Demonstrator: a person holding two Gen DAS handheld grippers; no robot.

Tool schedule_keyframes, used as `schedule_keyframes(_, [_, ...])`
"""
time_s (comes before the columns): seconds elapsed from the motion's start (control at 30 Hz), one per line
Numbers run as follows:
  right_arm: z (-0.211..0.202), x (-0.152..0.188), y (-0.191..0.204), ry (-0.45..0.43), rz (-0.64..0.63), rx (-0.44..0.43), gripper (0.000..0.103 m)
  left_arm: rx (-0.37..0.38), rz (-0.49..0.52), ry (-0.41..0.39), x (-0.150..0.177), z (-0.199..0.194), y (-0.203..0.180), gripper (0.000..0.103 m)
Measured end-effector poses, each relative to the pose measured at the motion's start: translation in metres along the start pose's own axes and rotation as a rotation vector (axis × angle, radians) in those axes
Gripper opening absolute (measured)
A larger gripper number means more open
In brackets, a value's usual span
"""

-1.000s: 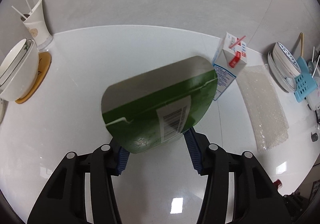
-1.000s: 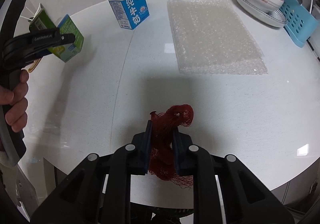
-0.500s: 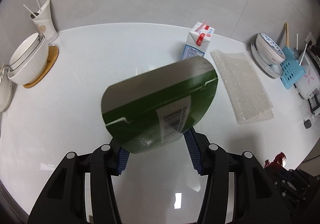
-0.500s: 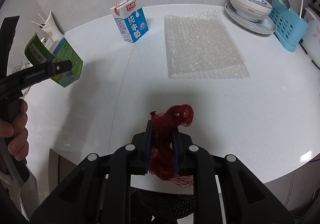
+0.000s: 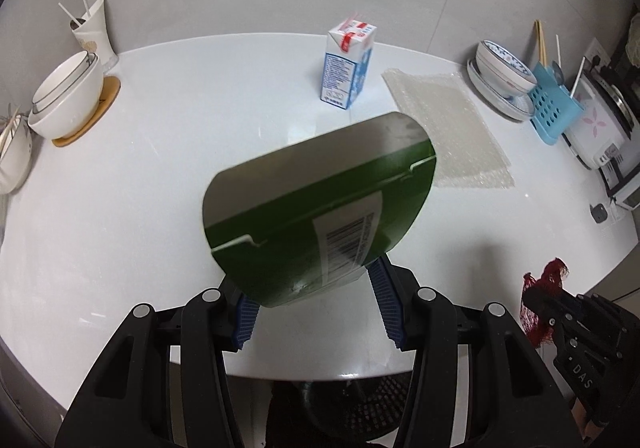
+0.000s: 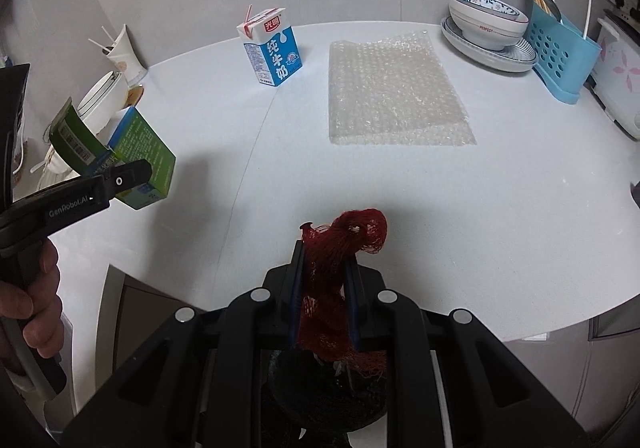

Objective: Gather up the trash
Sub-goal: 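Lift the green box and red net off the counter, then carry the green box and red net down over the green wastebasket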

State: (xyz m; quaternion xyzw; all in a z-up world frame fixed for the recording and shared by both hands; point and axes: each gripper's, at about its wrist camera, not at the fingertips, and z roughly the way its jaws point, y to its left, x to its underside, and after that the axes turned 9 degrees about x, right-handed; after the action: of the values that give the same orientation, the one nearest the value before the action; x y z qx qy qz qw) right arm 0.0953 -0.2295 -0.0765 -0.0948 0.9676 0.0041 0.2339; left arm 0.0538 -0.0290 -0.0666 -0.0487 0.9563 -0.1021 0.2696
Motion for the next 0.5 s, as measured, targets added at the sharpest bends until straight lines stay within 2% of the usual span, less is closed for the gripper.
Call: schedule_keyframes(0.5, [-0.03,0.039,-0.017,-0.034,-0.015,-0.01,0.017,0.031,0.04,0.022,0.063,-0.024,-0.04,0.049])
